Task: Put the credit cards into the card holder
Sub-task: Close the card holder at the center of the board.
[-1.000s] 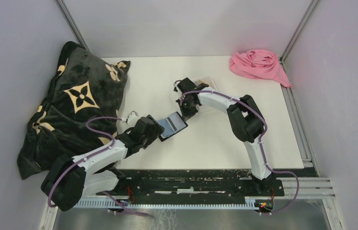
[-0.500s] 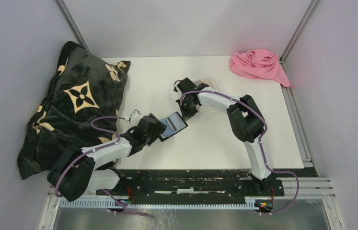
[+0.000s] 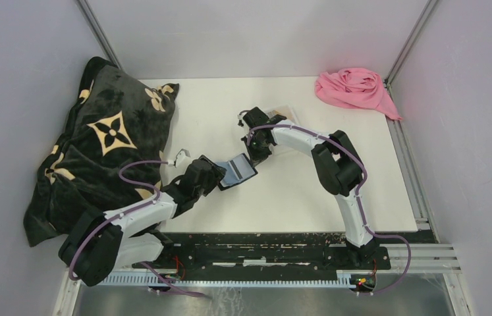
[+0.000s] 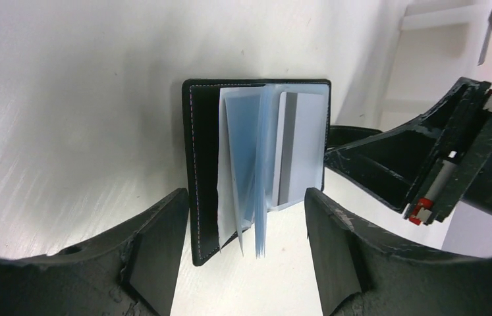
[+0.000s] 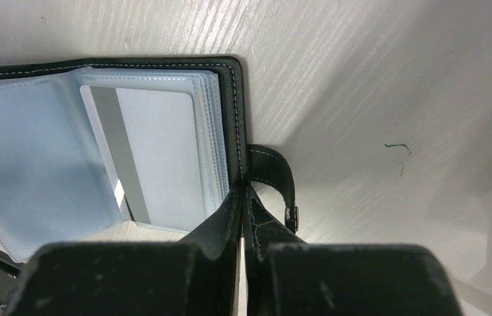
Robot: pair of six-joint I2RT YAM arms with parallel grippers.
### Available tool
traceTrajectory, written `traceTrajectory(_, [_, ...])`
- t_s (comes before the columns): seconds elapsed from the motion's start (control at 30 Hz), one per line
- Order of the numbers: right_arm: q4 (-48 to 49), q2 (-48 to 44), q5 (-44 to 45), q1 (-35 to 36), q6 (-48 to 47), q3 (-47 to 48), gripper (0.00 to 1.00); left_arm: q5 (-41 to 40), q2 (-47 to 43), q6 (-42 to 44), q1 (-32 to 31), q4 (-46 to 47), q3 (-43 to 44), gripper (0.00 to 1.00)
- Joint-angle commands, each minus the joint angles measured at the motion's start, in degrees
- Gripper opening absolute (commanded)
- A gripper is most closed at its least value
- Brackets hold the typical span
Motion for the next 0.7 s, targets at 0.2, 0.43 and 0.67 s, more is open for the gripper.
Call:
traceTrajectory(0.2, [-1.5, 2.3, -0.5, 2.5, 0.0, 1.2, 0.05, -2.3, -0.2, 1.3, 0.1, 3.5, 4.4, 0.7])
traceTrajectory(0.43, [-2.0, 2.4, -0.3, 2.9, -0.1, 1.6, 0.05, -1.7, 0.7, 1.8, 0.1, 4.8, 6.2, 0.7])
traceTrajectory(0.67, [-2.0, 2.7, -0.4, 3.7, 0.4, 2.3, 0.05, -0.4, 3.1, 1.7, 0.1, 6.8, 7.8, 0.69])
